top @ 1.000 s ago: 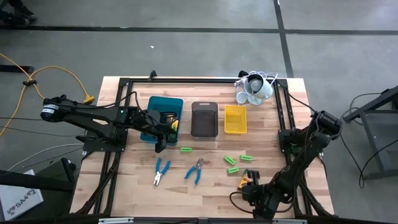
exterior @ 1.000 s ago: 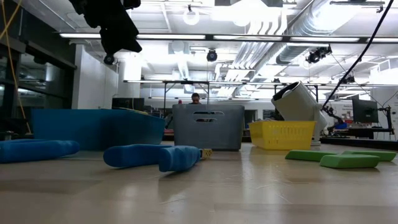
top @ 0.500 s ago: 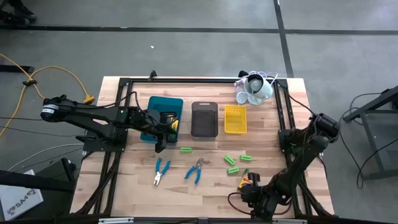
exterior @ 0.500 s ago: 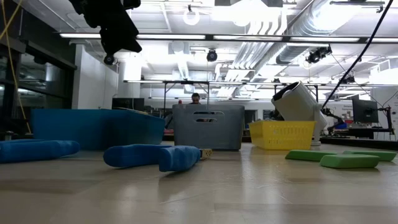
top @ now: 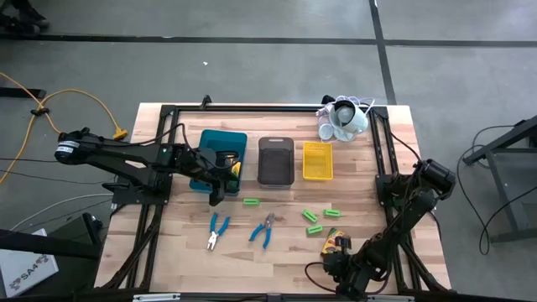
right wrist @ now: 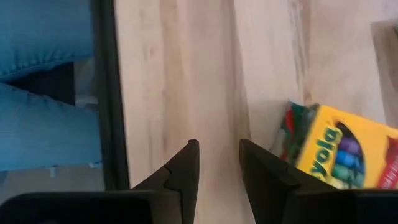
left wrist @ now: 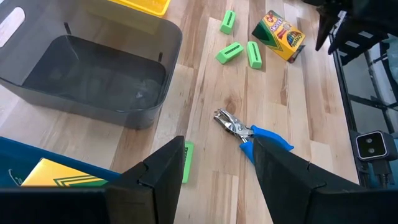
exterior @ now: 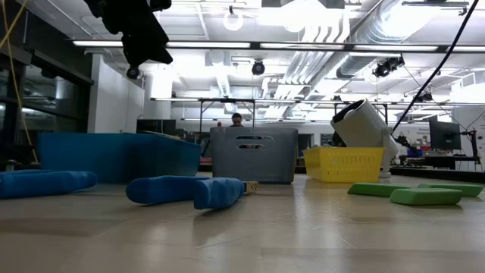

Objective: Pick & Place School Supplies
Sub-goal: Put the crayon box into the blue bin

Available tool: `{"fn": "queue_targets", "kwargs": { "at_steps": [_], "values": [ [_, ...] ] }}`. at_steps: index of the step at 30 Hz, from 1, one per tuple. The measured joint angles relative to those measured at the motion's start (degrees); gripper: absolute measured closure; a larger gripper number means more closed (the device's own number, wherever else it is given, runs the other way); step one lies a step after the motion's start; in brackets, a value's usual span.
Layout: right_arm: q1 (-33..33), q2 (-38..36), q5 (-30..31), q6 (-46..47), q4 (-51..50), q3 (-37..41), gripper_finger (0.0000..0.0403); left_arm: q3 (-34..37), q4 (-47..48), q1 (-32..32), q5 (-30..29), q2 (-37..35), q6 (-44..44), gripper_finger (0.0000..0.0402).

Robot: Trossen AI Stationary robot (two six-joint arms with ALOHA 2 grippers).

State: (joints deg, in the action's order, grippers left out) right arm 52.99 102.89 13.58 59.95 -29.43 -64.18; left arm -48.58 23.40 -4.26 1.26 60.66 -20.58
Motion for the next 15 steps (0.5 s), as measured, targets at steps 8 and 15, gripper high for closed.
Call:
{"fn": "queue_targets", "kwargs": {
  "at_steps": [8, 15],
  "values": [
    [-0.02, 0.00, -0.04, 1.92, -3.80, 0.02, 0.0308, 0.00, 0.01, -0.01, 0.00, 0.01, 0.02, 0.0216],
    [-0.17, 0.38, -0.05, 2.86, -3.80, 0.07, 0.0310, 0.00, 0.10, -0.01, -0.01, -0.01, 0.02, 0.0216]
  ]
}}
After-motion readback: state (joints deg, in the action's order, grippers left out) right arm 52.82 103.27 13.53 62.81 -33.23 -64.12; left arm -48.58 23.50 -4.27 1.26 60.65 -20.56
